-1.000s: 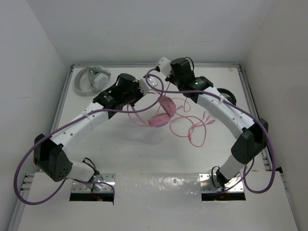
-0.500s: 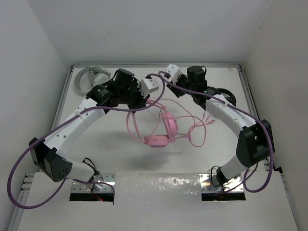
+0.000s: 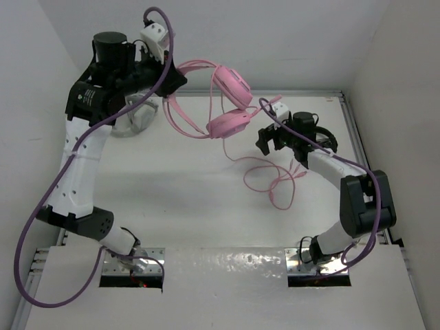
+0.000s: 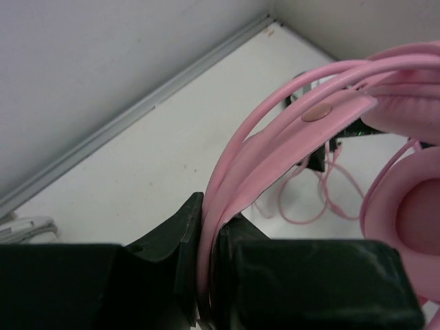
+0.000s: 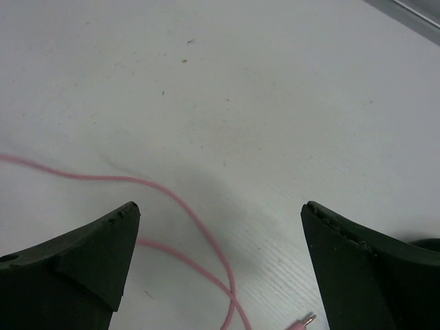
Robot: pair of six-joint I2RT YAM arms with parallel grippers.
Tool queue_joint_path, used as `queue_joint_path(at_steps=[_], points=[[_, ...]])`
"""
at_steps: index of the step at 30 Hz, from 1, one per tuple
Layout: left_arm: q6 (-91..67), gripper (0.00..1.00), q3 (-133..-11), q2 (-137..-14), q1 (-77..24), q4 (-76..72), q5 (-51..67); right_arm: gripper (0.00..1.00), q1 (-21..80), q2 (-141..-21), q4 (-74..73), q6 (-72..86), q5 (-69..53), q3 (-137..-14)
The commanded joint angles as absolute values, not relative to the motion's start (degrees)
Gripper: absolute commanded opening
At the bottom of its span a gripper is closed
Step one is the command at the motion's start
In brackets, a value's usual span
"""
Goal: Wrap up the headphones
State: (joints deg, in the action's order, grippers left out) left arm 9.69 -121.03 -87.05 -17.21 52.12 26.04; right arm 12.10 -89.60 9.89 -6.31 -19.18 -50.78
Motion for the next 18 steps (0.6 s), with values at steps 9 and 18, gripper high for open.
queue_joint_path(at_steps=[9, 18], points=[[-3.2, 0.00, -141.8, -92.4, -18.0, 47.8, 22.9, 0.99, 11.9, -89.0, 24.5, -13.3, -32.9, -40.7], [-5.4, 0.00, -141.4, -94.0, -18.0, 46.5, 23.0, 0.99, 23.8, -95.5, 44.7, -14.7, -16.0, -37.1]])
